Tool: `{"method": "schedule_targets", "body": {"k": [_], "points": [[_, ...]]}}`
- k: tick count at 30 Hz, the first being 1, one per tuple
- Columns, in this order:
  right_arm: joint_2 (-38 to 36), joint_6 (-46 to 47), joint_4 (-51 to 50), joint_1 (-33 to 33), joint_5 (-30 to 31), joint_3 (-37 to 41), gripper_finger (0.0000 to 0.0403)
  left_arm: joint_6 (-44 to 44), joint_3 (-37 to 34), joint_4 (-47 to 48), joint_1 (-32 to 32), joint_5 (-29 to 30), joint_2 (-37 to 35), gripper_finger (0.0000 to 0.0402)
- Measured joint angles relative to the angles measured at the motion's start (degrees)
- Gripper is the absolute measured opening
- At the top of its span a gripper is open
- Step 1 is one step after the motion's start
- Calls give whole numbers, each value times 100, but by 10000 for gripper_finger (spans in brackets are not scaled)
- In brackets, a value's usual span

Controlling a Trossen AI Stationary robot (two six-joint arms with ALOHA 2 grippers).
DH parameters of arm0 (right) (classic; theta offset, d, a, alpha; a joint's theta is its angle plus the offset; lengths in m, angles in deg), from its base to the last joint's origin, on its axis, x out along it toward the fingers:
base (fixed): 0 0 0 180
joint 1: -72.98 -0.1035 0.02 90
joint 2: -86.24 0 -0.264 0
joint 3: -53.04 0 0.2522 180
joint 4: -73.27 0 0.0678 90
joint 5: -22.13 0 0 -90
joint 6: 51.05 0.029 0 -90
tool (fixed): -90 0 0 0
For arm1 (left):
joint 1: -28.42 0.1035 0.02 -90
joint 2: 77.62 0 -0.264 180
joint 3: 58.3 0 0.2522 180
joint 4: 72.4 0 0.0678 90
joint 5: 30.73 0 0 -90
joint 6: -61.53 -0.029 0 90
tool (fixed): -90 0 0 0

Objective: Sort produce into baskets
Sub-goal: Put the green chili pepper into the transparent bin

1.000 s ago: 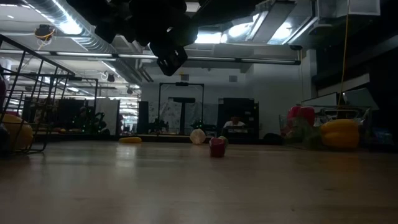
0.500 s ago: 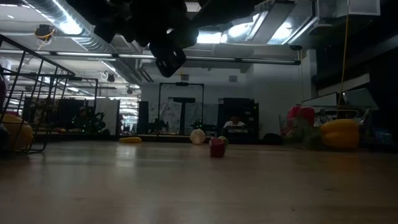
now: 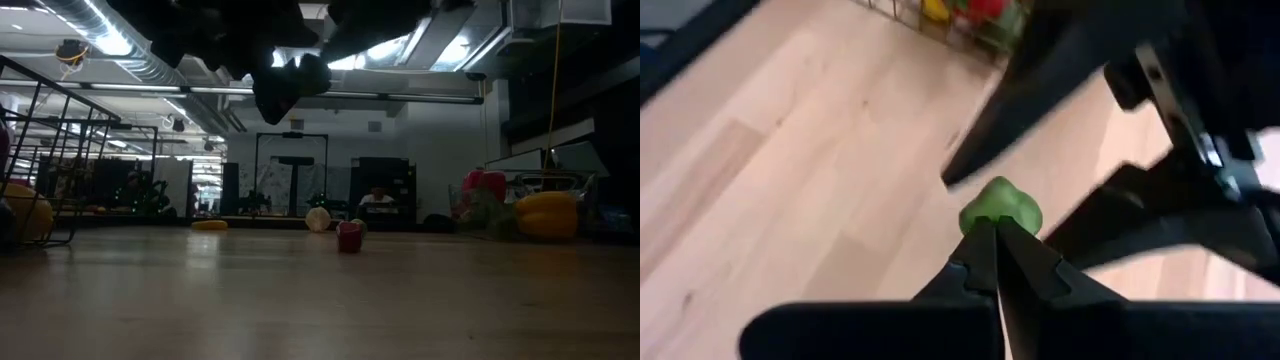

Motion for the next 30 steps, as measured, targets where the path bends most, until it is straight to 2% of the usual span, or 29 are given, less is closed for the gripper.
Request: {"method": "schedule_targets", "body": {"k": [12,16,21,25,30], "points": [[-583,131,-1730,469,763,-2,2,-131,4,71,248,-72,0,237],[-679,283,-2670,814,1192,-2,2,-167,4,139,317,-70,0,237],[-683,825,-4145,1526,2086,70,3,-169,3,215,345,-70,0,237],[-675,1170,-4775,2272,2137,343,3,-227,4,209,342,-45,0,237],[-673,1214,-4827,3128,2139,899,3,-246,2,209,342,-41,0,237]]}}
